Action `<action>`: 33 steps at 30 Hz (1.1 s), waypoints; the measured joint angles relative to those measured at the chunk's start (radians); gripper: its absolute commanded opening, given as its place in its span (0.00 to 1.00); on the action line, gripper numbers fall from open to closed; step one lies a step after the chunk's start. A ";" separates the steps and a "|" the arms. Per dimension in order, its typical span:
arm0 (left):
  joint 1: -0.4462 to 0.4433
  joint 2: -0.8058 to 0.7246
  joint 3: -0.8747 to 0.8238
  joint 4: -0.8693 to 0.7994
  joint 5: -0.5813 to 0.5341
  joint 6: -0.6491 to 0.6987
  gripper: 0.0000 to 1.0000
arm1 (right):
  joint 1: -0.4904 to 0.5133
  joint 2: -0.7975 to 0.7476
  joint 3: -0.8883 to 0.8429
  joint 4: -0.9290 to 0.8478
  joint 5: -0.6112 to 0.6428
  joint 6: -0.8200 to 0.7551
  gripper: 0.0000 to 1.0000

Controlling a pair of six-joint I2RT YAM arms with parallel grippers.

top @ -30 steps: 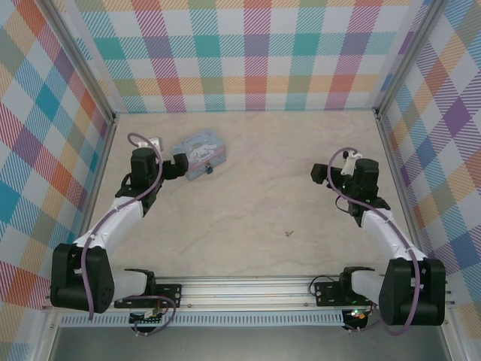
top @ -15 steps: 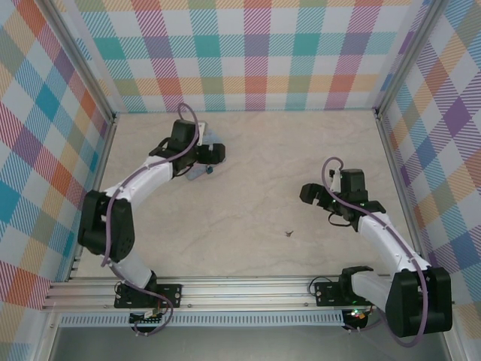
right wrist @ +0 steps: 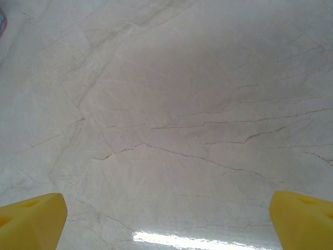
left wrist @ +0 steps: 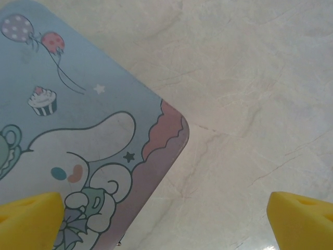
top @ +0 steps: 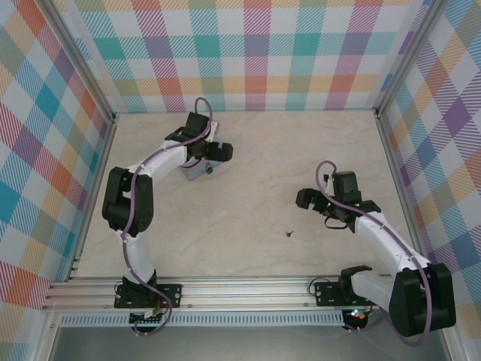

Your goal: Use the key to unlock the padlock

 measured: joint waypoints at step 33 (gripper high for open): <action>-0.255 -0.240 -0.393 0.209 -0.003 0.014 1.00 | 0.097 0.051 0.018 -0.148 -0.036 0.017 0.78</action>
